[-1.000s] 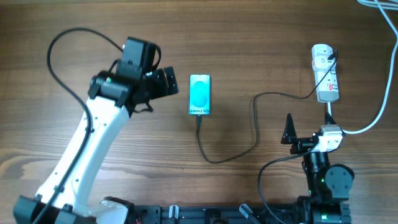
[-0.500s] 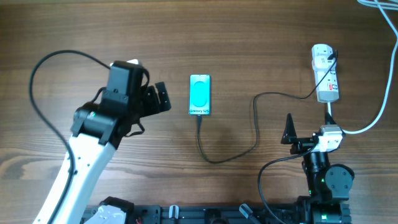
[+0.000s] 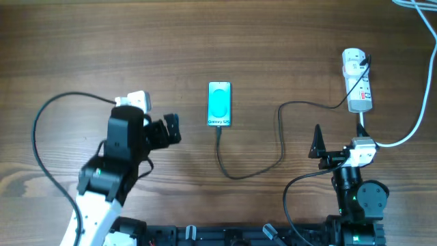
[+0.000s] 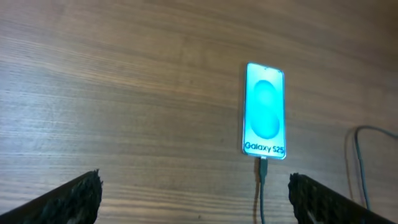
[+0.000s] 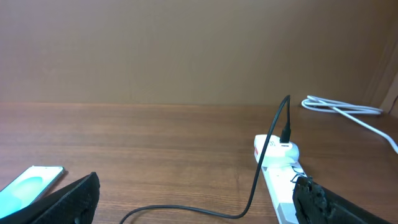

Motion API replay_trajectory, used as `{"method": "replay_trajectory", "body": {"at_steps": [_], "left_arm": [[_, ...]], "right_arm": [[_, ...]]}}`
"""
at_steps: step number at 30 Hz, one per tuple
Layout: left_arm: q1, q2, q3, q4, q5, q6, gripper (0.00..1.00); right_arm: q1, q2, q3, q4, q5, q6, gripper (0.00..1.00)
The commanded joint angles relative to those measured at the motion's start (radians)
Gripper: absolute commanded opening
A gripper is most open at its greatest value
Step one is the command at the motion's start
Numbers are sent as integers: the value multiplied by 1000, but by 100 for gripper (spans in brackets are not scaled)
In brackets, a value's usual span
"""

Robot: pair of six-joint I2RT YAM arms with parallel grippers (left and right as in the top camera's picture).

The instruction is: Plug charger to phone and switch on socket

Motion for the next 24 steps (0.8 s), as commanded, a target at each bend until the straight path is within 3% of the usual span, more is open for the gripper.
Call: {"method": "replay_trajectory", "body": {"at_steps": [1, 10, 24], "left_arm": [[6, -98, -101, 72, 30, 48, 100], [30, -275, -312, 240, 57, 106, 100], [58, -557, -496, 362, 57, 121, 100]], "right_arm": [[-2, -13, -2, 3, 13, -18, 100], [-2, -13, -2, 3, 13, -17, 100], [-2, -13, -2, 3, 13, -17, 100]]}}
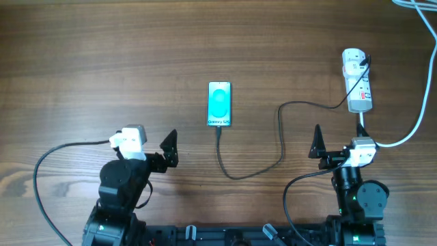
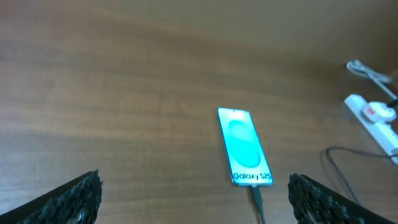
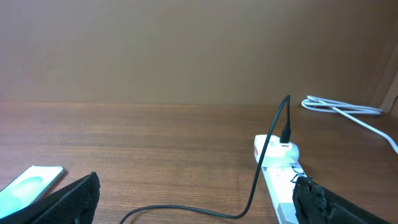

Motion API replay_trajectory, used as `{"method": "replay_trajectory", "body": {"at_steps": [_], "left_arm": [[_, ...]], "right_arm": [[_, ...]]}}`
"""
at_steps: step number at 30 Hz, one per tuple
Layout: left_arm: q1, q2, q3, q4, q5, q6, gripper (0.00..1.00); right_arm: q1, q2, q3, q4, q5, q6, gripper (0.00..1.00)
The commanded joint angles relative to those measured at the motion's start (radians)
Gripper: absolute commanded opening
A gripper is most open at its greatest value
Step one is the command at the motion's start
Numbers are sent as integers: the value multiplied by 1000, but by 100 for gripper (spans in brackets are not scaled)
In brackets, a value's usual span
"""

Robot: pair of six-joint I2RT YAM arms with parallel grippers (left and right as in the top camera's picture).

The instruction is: Plug charger to phone and switch on socket

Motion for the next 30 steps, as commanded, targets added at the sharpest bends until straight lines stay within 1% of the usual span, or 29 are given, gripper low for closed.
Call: {"method": "replay_trajectory", "body": {"at_steps": [1, 10, 21, 25, 30], "left_arm": [[37, -39, -48, 6, 14, 24, 100], [106, -161, -111, 10, 32, 24, 100], [122, -306, -230, 189, 43, 24, 100], [130, -338, -230, 187, 24, 27, 100], [179, -373, -229, 164, 16, 27, 100]], "right_arm": [[-2, -13, -2, 3, 13, -17, 100], [-2, -13, -2, 3, 13, -18, 100], [-2, -13, -2, 3, 13, -17, 100], [-2, -13, -2, 3, 13, -18, 100], [-2, -13, -2, 3, 13, -18, 100]]}}
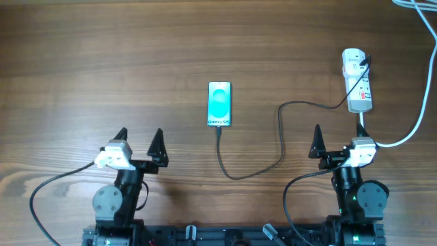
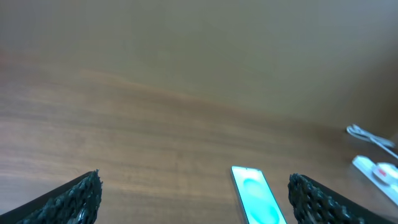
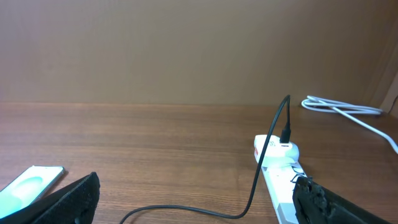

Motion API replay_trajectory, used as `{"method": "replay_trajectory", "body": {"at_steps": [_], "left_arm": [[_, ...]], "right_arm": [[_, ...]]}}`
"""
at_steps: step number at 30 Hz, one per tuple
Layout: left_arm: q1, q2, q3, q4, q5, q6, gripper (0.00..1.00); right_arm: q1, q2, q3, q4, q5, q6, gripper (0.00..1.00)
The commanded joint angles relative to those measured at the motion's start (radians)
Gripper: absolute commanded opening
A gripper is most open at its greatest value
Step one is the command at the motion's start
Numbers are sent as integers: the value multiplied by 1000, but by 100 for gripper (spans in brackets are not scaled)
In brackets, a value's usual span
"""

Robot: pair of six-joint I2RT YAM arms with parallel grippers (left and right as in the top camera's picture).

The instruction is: Plug charger to phone and switch on socket

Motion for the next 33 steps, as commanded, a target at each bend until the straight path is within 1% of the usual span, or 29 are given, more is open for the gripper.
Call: {"method": "replay_trajectory", "body": {"at_steps": [1, 3, 7, 15, 18, 20, 33], "left_arm": [[48, -21, -8, -24, -7, 24, 100], [66, -21, -8, -52, -7, 24, 100], [83, -21, -8, -51, -14, 29, 100], [67, -21, -8, -52, -10, 163, 100], [56, -21, -8, -53, -10, 234, 100], [52, -21, -8, -53, -14, 255, 100], [52, -21, -8, -56, -31, 268, 100]], "right_arm": [[-2, -13, -2, 3, 13, -18, 100], [-2, -13, -2, 3, 13, -17, 100], [-2, -13, -2, 3, 13, -17, 100], [-2, -13, -2, 3, 13, -18, 100], [-2, -13, -2, 3, 13, -18, 100], [-2, -13, -2, 3, 13, -17, 100], [-2, -13, -2, 3, 13, -17, 100]]}}
